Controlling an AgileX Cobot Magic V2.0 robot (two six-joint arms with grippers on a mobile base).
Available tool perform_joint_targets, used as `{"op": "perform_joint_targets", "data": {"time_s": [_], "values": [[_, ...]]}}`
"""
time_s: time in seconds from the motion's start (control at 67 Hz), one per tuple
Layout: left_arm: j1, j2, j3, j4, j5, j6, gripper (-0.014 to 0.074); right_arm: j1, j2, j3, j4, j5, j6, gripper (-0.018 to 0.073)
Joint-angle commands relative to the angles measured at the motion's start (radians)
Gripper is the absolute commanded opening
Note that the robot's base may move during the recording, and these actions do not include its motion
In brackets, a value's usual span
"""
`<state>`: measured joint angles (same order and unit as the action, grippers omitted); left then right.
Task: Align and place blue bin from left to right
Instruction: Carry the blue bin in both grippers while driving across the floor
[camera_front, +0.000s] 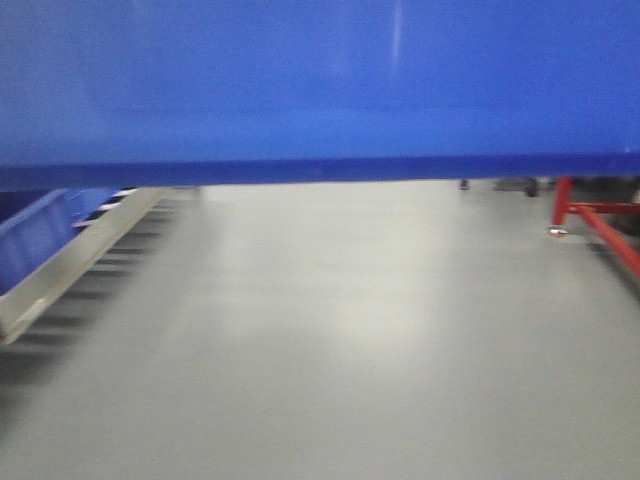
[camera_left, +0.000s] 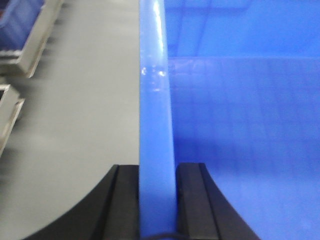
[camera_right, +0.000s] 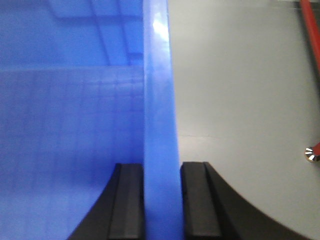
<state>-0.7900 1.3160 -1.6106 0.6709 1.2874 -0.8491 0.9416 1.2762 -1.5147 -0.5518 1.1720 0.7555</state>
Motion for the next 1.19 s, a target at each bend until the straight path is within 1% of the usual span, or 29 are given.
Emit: {"op": "perform_joint_targets", "data": {"time_s": [0.0,1.179], "values": [[-0.020,-0.007,-0.020,-0.008,-0.101,0.000,-0.0111,0.007,-0.012,-0.019,-0.014,-0.111,-0.006,-0.0081],[-0.020,-0.007,-0.020,-0.008,-0.101,0.000,-0.0111,0.007,-0.012,-0.019,-0.014,-0.111,-0.006,-0.0081]]}}
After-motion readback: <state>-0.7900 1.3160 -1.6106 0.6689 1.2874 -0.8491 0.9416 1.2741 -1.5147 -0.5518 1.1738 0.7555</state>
